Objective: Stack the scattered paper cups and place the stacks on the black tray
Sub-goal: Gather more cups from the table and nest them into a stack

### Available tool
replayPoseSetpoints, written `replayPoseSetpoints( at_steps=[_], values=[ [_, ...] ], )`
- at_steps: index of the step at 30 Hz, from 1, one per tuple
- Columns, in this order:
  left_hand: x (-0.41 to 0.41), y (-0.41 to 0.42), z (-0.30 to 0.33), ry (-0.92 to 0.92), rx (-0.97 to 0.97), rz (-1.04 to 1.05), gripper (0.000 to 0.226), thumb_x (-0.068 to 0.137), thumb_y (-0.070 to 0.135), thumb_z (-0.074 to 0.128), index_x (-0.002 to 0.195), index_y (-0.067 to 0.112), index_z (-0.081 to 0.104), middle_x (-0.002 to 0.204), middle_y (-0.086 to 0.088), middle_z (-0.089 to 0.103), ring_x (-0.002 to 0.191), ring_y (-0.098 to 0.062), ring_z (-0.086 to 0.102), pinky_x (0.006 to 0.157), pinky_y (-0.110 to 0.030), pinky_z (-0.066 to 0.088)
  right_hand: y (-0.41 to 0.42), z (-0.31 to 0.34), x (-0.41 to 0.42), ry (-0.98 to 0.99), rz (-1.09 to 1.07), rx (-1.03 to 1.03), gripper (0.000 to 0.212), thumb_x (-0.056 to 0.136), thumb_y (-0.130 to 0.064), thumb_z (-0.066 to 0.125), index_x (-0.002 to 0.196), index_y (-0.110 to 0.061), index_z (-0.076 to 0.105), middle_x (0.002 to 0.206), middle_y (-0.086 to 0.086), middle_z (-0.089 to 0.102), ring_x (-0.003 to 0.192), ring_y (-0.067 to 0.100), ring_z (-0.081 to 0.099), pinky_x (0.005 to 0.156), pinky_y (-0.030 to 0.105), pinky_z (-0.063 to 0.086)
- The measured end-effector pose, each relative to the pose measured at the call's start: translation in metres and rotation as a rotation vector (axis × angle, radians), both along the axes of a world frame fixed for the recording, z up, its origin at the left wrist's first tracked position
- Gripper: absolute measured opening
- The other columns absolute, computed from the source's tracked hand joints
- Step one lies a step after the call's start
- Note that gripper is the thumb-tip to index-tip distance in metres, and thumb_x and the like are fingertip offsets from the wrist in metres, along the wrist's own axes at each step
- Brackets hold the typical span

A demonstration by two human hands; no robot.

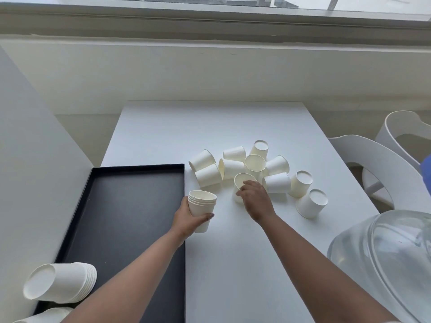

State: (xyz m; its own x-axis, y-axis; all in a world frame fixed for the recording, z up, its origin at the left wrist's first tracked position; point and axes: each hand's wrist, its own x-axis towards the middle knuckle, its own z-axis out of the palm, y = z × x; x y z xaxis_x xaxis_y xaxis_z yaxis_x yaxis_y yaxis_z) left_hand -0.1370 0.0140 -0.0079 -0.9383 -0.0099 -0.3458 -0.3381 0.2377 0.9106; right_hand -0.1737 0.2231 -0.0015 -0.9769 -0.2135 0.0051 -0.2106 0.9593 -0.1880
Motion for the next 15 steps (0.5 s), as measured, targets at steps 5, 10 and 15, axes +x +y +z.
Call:
replayPoseSetpoints(
  at_steps=[5, 10, 15],
  values=[
    [-0.002, -0.001, -0.005, -0.003, -0.003, 0.002, 0.059, 0.067, 0.019, 0.083, 0.111, 0.026, 0.044, 0.1, 0.008, 0.057, 0.093, -0.015, 0.055, 0.063, -0.018, 0.043, -0.005, 0.014, 0.001, 0.157, -0.118, -0.247, 0.027, 0.088, 0.002, 0.049, 0.101, -0.009, 0.071, 0.104, 0.008, 0.069, 0.107, 0.024, 0.055, 0.083, 0.026, 0.038],
    [-0.004, 0.002, -0.007, 0.004, -0.006, 0.0, 0.059, 0.065, 0.02, 0.084, 0.11, 0.027, 0.046, 0.102, 0.006, 0.058, 0.092, -0.015, 0.056, 0.062, -0.02, 0.044, -0.019, 0.038, 0.0, 0.313, -0.14, -0.476, 0.024, 0.089, 0.002, 0.049, 0.101, -0.01, 0.066, 0.093, 0.009, 0.069, 0.088, 0.029, 0.062, 0.065, 0.029, 0.041],
    [-0.006, 0.004, -0.007, 0.02, -0.011, -0.013, 0.058, 0.065, 0.019, 0.084, 0.109, 0.027, 0.047, 0.101, 0.006, 0.06, 0.09, -0.013, 0.057, 0.062, -0.021, 0.045, -0.04, 0.059, 0.003, 0.348, -0.003, -0.665, 0.035, 0.09, 0.002, 0.05, 0.121, -0.011, 0.058, 0.094, 0.012, 0.07, 0.087, 0.023, 0.064, 0.071, 0.023, 0.046]
  ],
)
